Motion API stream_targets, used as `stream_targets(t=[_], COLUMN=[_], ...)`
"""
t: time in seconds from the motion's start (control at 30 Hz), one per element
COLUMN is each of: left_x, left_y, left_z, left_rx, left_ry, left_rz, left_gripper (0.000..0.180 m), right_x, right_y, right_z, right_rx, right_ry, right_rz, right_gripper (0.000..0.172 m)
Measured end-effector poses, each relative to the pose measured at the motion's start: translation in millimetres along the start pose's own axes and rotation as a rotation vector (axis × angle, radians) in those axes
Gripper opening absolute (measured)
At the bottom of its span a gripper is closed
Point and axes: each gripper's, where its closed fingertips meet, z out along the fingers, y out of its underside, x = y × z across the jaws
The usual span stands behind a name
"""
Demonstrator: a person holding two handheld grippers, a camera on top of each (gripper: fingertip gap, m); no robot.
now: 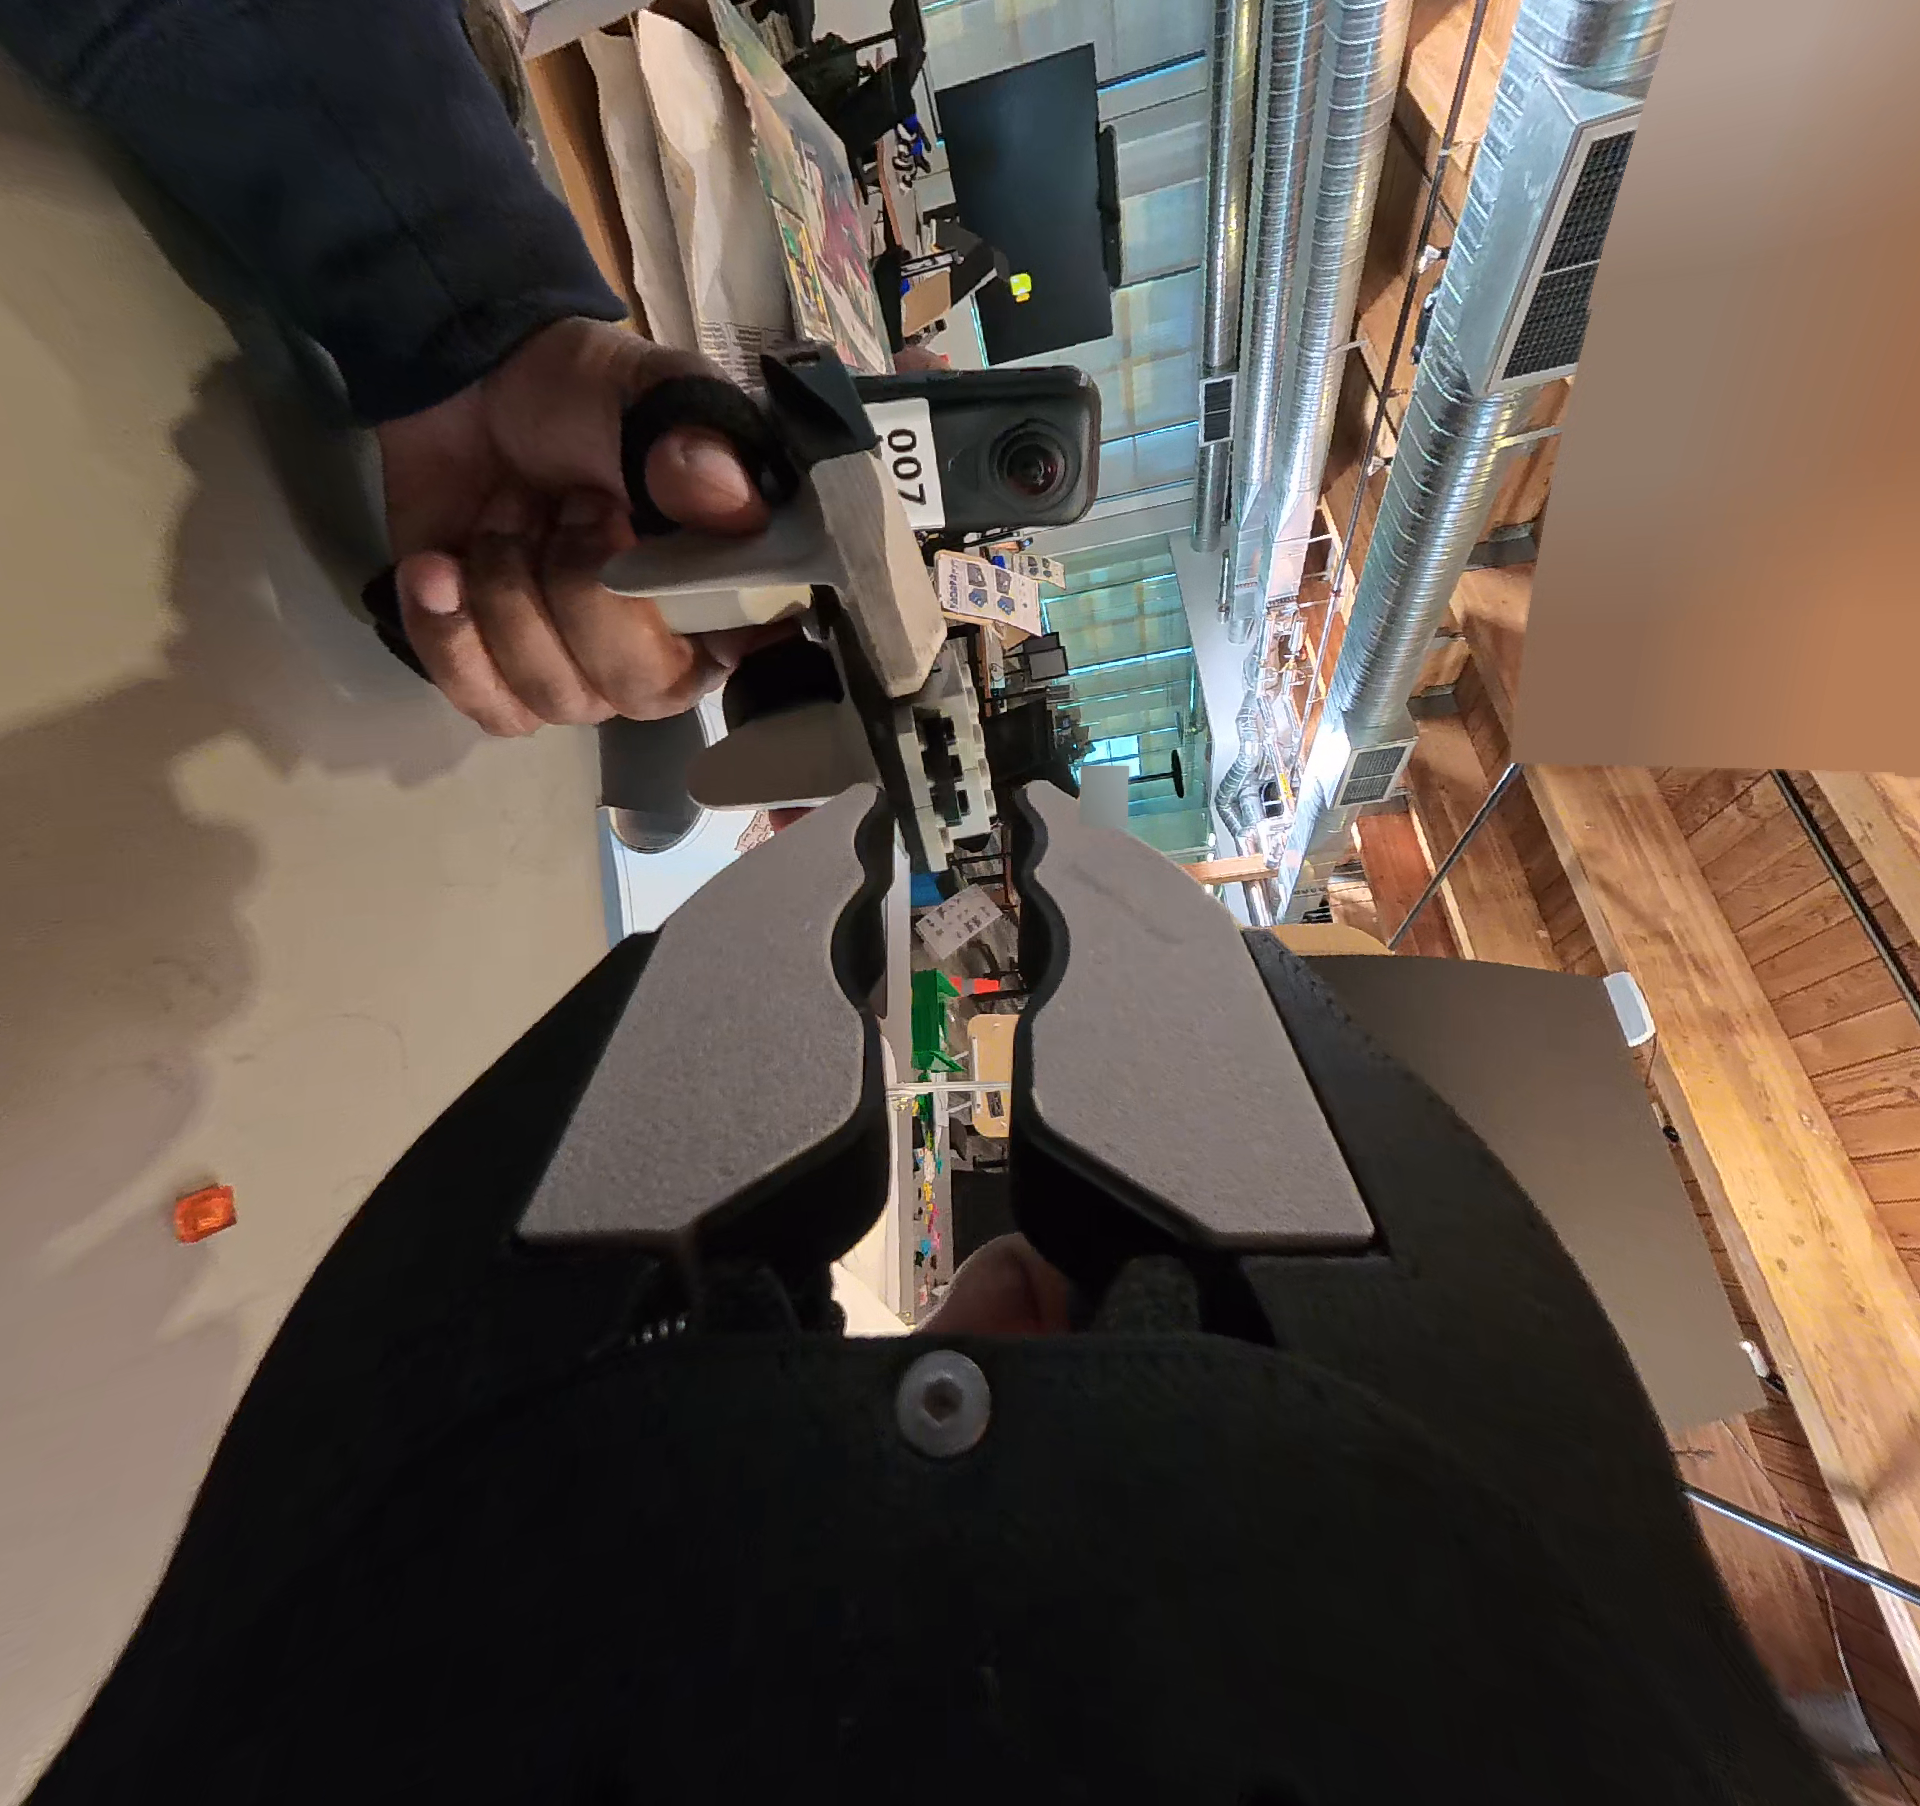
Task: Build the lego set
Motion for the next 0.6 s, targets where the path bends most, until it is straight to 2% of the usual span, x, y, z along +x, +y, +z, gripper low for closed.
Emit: stream_targets(t=[0.17, 0.27, 0.6], left_x=[-0.2, -0.3, -3.0], left_y=[1.9, 1.0, 1.4], left_z=[1.7, 2.3, 3.0], left_rx=[-0.008, 0.0, 0.009], left_ry=[0.003, 0.003, -0.005], left_rz=[-0.011, -0.014, -0.038], left_gripper=[0.033, 0.033, 0.033], right_x=[-4.4, -4.3, -4.4], right_y=[-0.8, -2.2, 0.8], right_z=[1.2, 1.5, 1.8], right_rx=[-0.002, 0.005, -0.005], right_ry=[-0.021, -0.013, -0.037], right_rz=[-0.01, -0.015, -0.011], right_gripper=[0.02, 0.013, 0.012])
